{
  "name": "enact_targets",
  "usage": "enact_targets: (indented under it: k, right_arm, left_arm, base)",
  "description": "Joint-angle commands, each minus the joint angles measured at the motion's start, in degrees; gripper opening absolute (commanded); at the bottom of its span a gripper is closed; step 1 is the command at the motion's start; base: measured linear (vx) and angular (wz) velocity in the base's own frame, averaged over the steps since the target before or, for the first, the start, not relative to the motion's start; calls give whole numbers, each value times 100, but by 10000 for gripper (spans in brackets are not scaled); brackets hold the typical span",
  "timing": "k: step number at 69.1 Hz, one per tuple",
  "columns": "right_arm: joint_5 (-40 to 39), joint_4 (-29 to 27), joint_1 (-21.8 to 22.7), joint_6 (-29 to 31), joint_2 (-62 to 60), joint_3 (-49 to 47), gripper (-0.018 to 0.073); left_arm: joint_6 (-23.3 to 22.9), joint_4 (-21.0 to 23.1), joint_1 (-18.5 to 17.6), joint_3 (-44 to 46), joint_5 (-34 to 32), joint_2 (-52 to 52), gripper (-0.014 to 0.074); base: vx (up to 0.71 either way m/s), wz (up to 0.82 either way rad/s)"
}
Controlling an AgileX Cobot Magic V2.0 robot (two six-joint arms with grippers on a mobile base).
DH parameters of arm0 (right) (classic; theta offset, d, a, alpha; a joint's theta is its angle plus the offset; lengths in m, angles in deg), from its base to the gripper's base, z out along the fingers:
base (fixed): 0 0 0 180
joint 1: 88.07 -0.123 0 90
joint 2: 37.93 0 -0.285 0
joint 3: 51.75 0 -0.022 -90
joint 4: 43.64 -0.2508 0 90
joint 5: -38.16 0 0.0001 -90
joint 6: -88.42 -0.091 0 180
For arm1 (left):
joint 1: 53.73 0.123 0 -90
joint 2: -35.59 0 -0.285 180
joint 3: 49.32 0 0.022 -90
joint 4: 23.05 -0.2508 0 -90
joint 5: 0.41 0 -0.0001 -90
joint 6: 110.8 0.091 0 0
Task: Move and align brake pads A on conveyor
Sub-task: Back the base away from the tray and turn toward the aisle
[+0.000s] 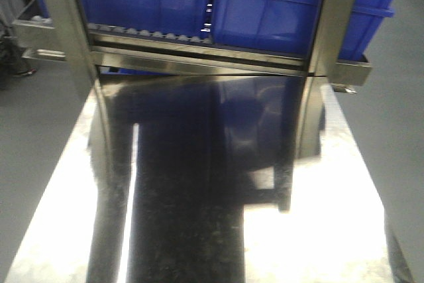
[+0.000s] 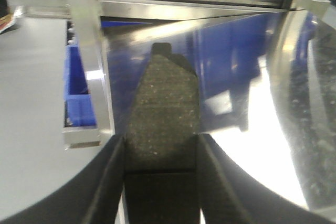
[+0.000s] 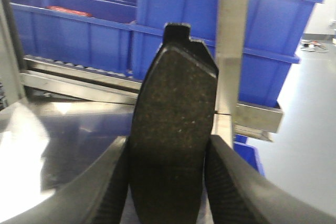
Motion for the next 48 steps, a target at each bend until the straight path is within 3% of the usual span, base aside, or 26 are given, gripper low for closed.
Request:
enact_targets:
  k: [1,15,48]
  right_arm:
    - [-568,-27,31,47,61,-163,-3]
    - [-571,-27,31,35,61,-163,-3]
    - [-569,-21,31,36,61,-163,-3]
  left_arm:
    - [-27,-107,-14,165,-549,82,-6]
    - [-27,-102,-14,165,-549,82,-6]
    - [-27,-96,-14,165,-460,82,-6]
  base:
    - [-8,35]
    - [-12,60]
    - [-20,95]
